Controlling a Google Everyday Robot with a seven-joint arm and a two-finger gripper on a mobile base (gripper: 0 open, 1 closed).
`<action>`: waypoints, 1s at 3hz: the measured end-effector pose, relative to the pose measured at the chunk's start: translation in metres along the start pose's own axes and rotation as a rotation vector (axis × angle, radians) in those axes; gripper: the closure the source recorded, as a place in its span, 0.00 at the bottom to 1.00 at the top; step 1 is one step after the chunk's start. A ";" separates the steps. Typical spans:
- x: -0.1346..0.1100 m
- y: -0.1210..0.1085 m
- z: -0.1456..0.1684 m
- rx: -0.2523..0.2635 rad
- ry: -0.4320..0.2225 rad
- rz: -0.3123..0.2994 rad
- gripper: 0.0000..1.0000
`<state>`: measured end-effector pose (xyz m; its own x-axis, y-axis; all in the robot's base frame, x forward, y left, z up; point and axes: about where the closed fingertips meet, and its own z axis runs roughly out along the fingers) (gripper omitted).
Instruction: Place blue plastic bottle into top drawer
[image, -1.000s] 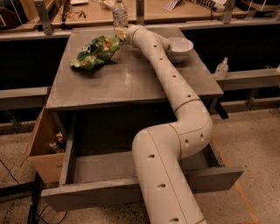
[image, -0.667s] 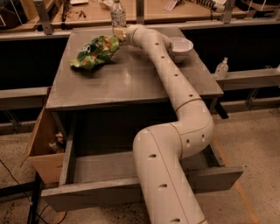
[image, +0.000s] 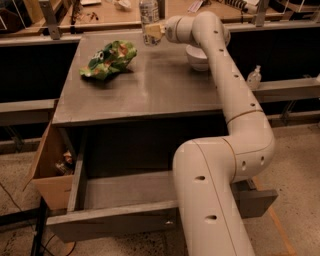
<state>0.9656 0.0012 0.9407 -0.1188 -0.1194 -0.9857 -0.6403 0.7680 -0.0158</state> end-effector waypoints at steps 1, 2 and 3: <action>-0.005 -0.004 -0.044 -0.075 0.014 0.018 1.00; -0.011 0.012 -0.122 -0.187 0.079 0.001 1.00; 0.011 0.027 -0.114 -0.217 0.119 0.021 1.00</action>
Offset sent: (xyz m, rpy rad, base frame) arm -0.1844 -0.0692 0.0047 -0.0400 0.1196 0.2045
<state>0.8607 -0.0510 0.9490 -0.2144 -0.1882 -0.9585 -0.7834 0.6192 0.0536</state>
